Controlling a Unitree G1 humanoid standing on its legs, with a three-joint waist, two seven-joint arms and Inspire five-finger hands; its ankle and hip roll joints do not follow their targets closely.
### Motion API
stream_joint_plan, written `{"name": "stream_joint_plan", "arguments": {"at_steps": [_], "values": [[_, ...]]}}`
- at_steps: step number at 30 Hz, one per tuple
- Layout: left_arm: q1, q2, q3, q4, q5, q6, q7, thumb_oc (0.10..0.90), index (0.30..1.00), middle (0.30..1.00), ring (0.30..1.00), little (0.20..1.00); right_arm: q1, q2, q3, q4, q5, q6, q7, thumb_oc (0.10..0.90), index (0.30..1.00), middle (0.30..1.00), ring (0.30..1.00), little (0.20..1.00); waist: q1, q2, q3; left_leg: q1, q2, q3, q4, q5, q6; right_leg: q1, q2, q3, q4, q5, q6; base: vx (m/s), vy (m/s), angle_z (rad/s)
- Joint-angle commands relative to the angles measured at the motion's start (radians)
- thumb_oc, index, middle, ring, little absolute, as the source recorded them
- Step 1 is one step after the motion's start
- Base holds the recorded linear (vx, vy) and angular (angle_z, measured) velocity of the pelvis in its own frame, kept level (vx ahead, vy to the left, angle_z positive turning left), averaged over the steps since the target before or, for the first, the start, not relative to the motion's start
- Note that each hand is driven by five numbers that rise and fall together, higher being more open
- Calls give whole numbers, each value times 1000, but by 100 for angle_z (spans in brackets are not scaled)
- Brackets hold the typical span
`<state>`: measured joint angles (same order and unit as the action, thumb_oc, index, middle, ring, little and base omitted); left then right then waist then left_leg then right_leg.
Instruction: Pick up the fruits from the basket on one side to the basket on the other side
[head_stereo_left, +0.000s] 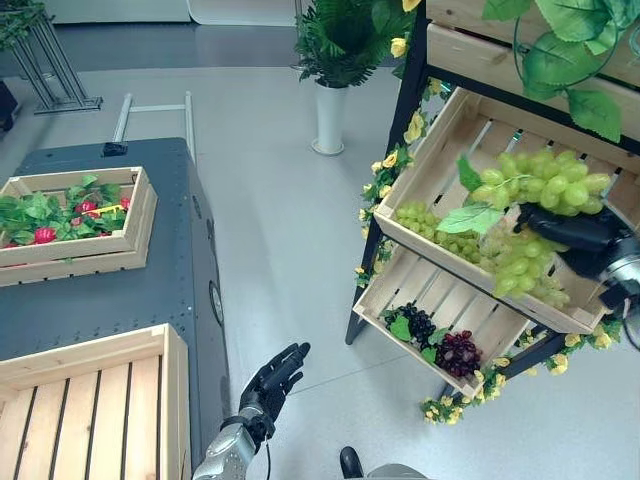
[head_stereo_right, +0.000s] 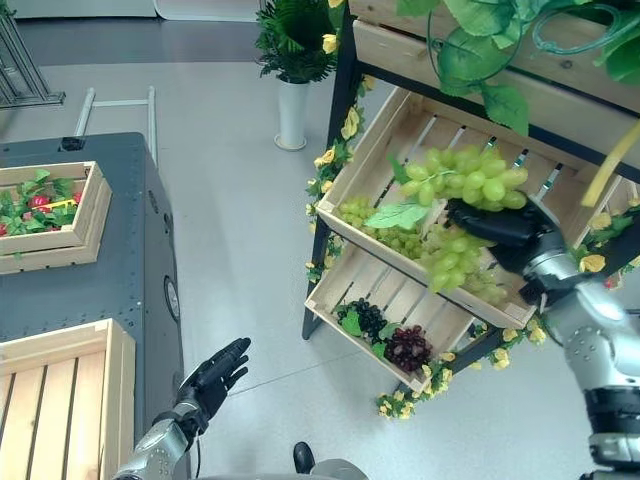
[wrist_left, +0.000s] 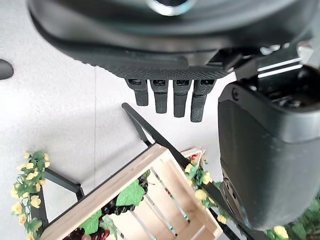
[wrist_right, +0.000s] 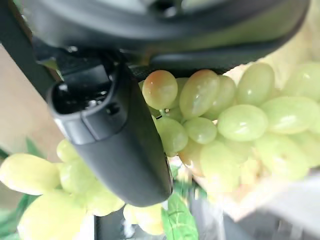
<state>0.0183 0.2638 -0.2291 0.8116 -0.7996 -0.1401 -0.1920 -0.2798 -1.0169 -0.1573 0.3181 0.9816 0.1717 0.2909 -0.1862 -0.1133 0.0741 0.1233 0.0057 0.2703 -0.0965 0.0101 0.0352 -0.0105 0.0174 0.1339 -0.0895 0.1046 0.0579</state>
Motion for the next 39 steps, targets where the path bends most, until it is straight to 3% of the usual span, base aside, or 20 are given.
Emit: {"name": "stream_joint_plan", "arguments": {"at_steps": [1, 10, 16, 22, 27, 34, 35, 36, 37, 39], "values": [[-82, 28, -35, 7, -24, -36, -61, 800, 900, 900, 900, 900, -243, -102, -77, 83, -20, -133, -6, 400, 300, 300, 300, 300, 43, -13, -82, -14, -15, -72, 9, -94, 1, 48, 35, -46, 2, -26, 21, -4, 3, 3], [-105, 22, -39, 18, -8, -36, -67, 800, 900, 900, 900, 900, -367, -174, 83, 219, -271, -182, -18, 400, 300, 300, 300, 300, 58, -19, -82, -9, -17, -83, 9, -93, 2, 54, 33, -53, 2, -28, 17, 5, 0, 1], [-114, 18, -36, 20, -11, -32, -64, 800, 900, 900, 900, 900, -400, -195, 173, 281, -354, -146, 8, 400, 300, 300, 300, 300, 66, -22, -76, -11, -19, -86, 9, -89, 2, 52, 30, -58, 2, -27, 16, 2, 2, 3], [-119, 22, -33, 24, -10, -28, -80, 800, 900, 900, 900, 900, -403, -152, 212, 339, -362, -141, -1, 400, 300, 300, 300, 300, 79, -23, -68, -12, -20, -92, 9, -88, 4, 54, 28, -65, 2, -27, 15, 0, 0, 0], [-124, 21, -37, 11, 6, -34, -108, 800, 900, 900, 900, 900, -385, -114, 236, 357, -465, -148, -57, 400, 300, 300, 300, 300, 83, -17, -60, -9, -22, -94, 9, -89, 5, 56, 27, -66, 2, -28, 12, 0, 0, 0], [-136, 31, -60, -14, 20, -30, -142, 800, 900, 900, 900, 900, -380, -67, 253, 372, -481, -100, -89, 400, 300, 300, 300, 300, 85, -4, -48, -6, -24, -92, 9, -90, 7, 59, 23, -65, 2, -29, 11, 0, 0, 0], [-137, 32, -66, -17, 21, -29, -149, 800, 900, 900, 900, 900, -386, -64, 259, 375, -480, -90, -86, 428, 342, 342, 342, 342, 85, -3, -46, -6, -25, -93, 9, -89, 7, 59, 23, -65, 2, -29, 10, 0, 0, 0], [-137, 33, -68, -19, 22, -28, -153, 800, 900, 900, 900, 900, -386, -63, 261, 375, -481, -89, -84, 734, 801, 801, 801, 801, 86, -2, -46, -7, -26, -93, 9, -89, 7, 59, 23, -65, 2, -29, 10, 0, 0, 0], [-135, 34, -69, -24, 24, -26, -158, 800, 900, 900, 900, 900, -384, -60, 263, 375, -485, -87, -83, 800, 900, 900, 900, 900, 86, -1, -45, -7, -27, -93, 9, -90, 8, 58, 22, -64, 2, -30, 10, 0, 0, 0], [-129, 36, -71, -32, 20, -23, -165, 800, 900, 900, 900, 900, -376, -54, 263, 363, -487, -82, -87, 800, 900, 900, 900, 900, 84, 3, -44, -5, -27, -91, 9, -91, 9, 59, 23, -62, 2, -30, 8, 0, 0, 0]]}}
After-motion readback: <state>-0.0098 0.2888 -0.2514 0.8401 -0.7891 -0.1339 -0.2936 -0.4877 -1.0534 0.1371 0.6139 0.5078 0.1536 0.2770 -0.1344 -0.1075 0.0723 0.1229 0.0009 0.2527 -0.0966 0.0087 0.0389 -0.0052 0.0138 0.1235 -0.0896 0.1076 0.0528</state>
